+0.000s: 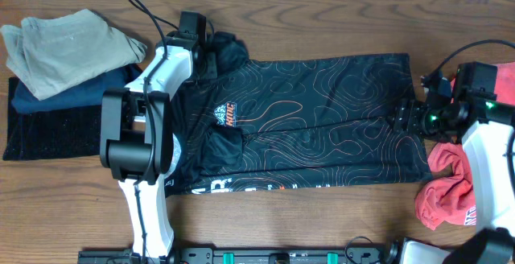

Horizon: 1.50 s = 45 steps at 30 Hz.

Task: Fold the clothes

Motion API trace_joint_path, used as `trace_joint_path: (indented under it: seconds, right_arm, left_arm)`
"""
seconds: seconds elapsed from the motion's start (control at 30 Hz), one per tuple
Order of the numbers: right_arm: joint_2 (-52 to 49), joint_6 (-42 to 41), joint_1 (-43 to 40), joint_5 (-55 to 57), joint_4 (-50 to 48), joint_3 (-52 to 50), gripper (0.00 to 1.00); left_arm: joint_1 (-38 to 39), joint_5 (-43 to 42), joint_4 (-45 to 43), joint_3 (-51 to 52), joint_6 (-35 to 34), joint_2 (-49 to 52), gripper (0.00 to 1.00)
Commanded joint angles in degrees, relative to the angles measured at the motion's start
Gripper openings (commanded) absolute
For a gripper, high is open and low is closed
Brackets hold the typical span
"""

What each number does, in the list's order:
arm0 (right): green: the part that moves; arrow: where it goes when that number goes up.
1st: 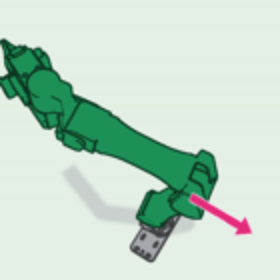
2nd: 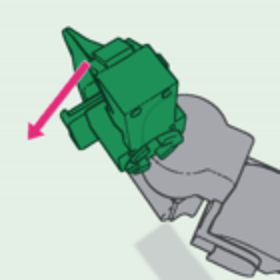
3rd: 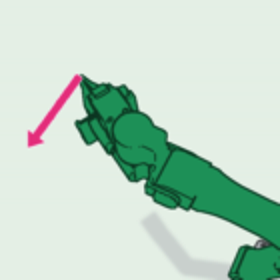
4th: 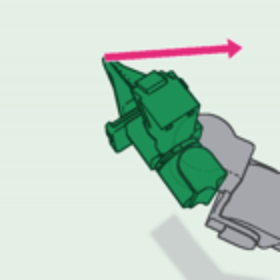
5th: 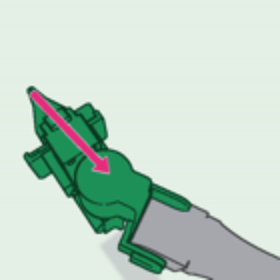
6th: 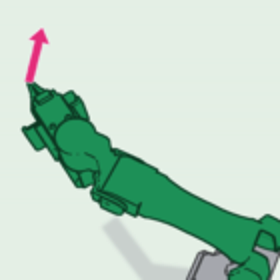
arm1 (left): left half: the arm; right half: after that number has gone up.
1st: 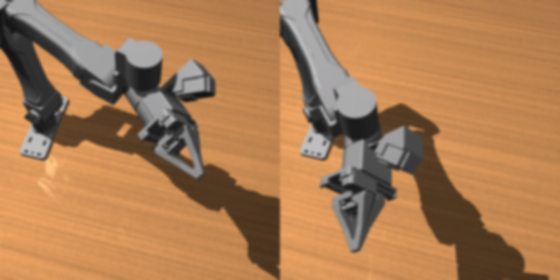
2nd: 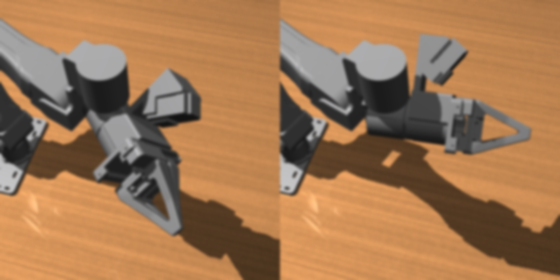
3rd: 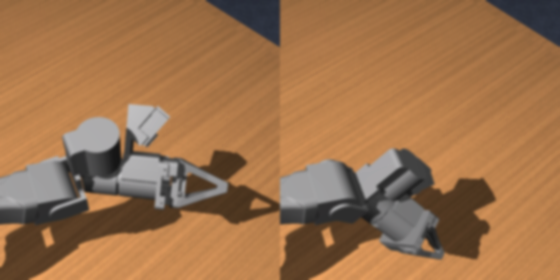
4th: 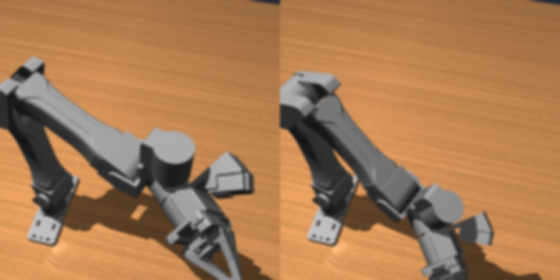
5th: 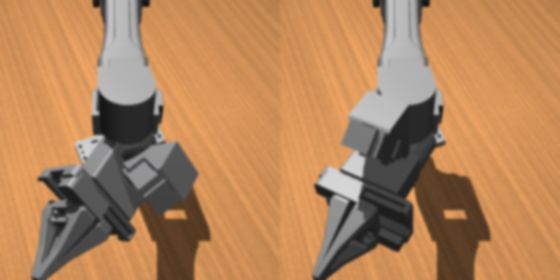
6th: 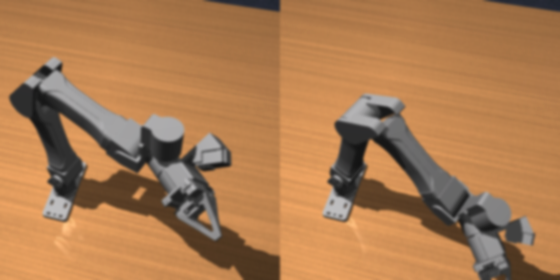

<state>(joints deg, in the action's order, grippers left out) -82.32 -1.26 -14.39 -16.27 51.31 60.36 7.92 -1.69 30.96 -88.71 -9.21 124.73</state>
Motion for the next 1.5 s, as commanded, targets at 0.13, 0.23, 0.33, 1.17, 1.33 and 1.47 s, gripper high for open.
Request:
trace_joint_path:
  seconds: [0.13,0.23,0.33,1.17,1.33,1.47]
  right_arm:
    - [-10.43,-5.40,0.98,5.33,-8.35,0.61,0.76]
    - [-15.80,-5.38,0.98,6.34,-11.13,4.09,0.75]
    - [-21.24,-5.38,1.31,7.34,-10.75,10.34,0.75]
    - [-50.05,-5.03,7.45,19.50,-26.93,34.36,0.85]
    - [-51.15,-6.01,7.45,19.52,-28.46,34.36,0.81]
    - [-51.49,-5.99,7.45,19.28,-27.63,34.36,0.46]
  left_arm:
    - [-0.31,-1.07,4.94,1.68,-1.92,-4.31,0.06]
    - [-0.42,-1.09,6.54,1.70,-4.17,-4.31,0.06]
    - [-0.39,-3.26,7.48,1.70,-5.73,-4.31,0.06]
    - [-0.39,-4.07,8.63,1.77,-5.68,-4.28,0.06]
    - [-0.39,-4.07,8.41,1.77,-5.68,-4.28,0.06]
    - [-0.39,-4.07,7.93,1.81,-5.68,-4.24,0.06]
